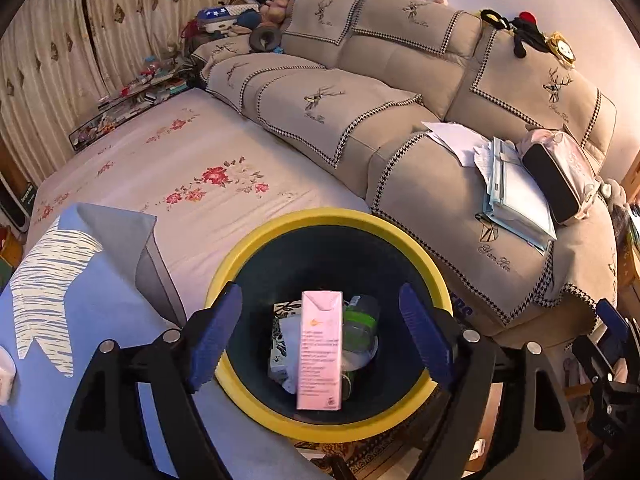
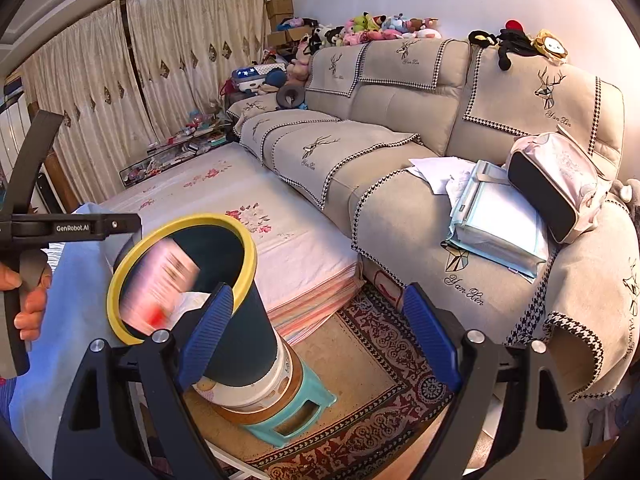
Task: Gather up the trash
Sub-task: 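Move the right gripper back over the table toward the white pill bottle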
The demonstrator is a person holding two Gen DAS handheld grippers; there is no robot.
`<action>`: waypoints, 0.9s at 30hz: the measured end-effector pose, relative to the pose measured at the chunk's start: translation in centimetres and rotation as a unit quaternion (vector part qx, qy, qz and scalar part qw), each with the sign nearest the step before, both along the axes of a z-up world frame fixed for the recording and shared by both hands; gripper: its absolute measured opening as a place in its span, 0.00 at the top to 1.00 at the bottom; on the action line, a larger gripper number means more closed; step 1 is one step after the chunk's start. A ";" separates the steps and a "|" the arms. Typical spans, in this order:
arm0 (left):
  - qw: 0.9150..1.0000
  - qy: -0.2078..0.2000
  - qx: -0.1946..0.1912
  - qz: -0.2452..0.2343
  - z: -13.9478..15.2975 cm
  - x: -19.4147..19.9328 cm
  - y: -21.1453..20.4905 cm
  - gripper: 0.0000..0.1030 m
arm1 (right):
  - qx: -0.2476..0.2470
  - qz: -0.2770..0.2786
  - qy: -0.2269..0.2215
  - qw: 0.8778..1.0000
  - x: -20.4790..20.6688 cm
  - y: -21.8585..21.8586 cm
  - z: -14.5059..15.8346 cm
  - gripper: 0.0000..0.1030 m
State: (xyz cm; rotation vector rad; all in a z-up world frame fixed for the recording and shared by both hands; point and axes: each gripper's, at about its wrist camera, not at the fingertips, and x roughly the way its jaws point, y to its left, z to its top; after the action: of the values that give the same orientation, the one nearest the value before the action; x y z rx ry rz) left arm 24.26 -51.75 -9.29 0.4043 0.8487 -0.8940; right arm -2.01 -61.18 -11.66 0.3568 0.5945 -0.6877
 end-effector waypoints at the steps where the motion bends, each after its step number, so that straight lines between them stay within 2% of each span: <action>1: 1.000 -0.002 -0.007 0.000 0.4 -0.2 0.7 0.22 | -0.002 0.004 0.001 1.000 0.2 0.3 0.0 0.20; 6: 0.996 -0.062 -0.057 0.031 3.9 -2.1 7.3 0.14 | -0.011 0.039 0.003 0.999 2.3 2.7 0.8 0.20; 8: 0.991 -0.094 -0.076 0.061 5.4 -2.7 11.5 0.11 | -0.013 0.054 0.004 0.998 3.2 3.6 1.0 0.20; 12: 0.980 -0.121 -0.101 0.122 7.2 -3.0 20.1 0.09 | -0.018 0.090 0.006 0.996 5.3 6.0 1.7 0.20; 15: 0.964 -0.157 -0.108 0.186 8.0 -2.9 27.4 0.06 | -0.024 0.118 0.007 0.993 7.1 8.0 2.3 0.20; 21: 0.916 -0.226 -0.097 0.317 7.9 -1.8 40.9 0.05 | -0.024 0.202 0.009 0.979 11.7 13.2 3.7 0.19; 22: 0.905 -0.235 -0.093 0.342 7.6 -1.5 43.2 0.05 | -0.019 0.223 0.007 0.975 12.8 14.3 4.1 0.19; 27: 0.866 -0.247 -0.092 0.425 6.2 -0.3 51.4 0.05 | 0.002 0.334 0.002 0.942 18.6 20.3 5.6 0.17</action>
State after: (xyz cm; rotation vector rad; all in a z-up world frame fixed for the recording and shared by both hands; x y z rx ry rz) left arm 23.92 -0.30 -3.14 0.0510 0.3763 -0.0239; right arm 16.59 -40.91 -6.10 0.1371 0.6704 -0.0319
